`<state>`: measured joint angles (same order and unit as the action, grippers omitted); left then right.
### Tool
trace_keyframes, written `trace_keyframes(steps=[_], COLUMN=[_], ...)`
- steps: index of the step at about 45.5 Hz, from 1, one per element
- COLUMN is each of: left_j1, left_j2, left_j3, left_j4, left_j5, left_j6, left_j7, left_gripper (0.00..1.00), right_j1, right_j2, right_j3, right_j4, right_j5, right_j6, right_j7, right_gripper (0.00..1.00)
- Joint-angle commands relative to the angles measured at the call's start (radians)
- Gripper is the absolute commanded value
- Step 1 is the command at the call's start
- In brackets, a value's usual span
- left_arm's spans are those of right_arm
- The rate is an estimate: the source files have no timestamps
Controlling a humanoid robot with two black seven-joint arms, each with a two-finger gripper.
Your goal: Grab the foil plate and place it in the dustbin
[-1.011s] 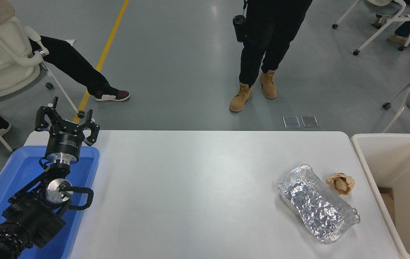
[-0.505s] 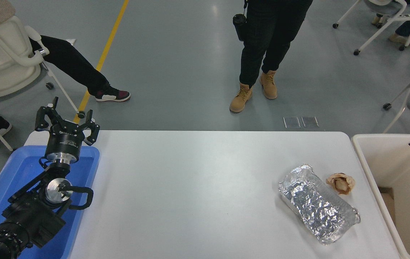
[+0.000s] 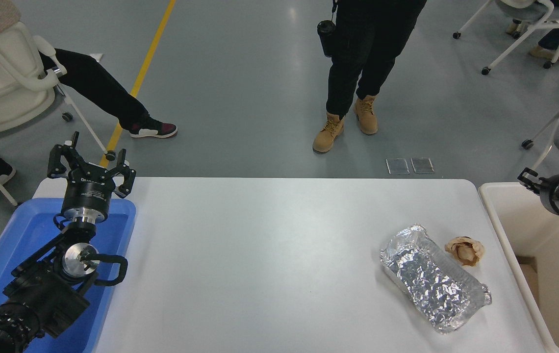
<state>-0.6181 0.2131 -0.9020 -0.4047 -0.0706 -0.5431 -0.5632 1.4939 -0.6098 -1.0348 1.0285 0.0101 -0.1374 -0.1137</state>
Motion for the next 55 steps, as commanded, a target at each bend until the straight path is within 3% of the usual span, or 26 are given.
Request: trace_keyframes(steps=[1, 22, 39, 55], left_j1=[0.000, 0.000, 0.000, 0.001], left_j2=[0.000, 0.000, -0.001, 0.000], left_j3=[0.000, 0.000, 0.000, 0.000], left_j4=[0.000, 0.000, 0.001, 0.001], left_j5=[0.000, 0.000, 0.000, 0.000], left_j6=[0.000, 0.000, 0.000, 0.000], left_j7=[0.000, 0.000, 0.000, 0.000], left_gripper=[0.99, 0.99, 0.99, 0.99], right_j1=[0.164, 0.584, 0.879, 1.029], right_j2=[-0.045, -0.041, -0.030, 0.016], right_j3=[-0.040, -0.203, -0.205, -0.179], right_j4=[0.191, 0.519, 0.556, 0.565], right_j5=[-0.002, 0.001, 0.021, 0.025], right_j6=[0.056, 0.337, 0.775, 0.923], right_j7=[-0.001, -0.003, -0.003, -0.003], right_gripper=[1.00, 1.00, 1.00, 1.00])
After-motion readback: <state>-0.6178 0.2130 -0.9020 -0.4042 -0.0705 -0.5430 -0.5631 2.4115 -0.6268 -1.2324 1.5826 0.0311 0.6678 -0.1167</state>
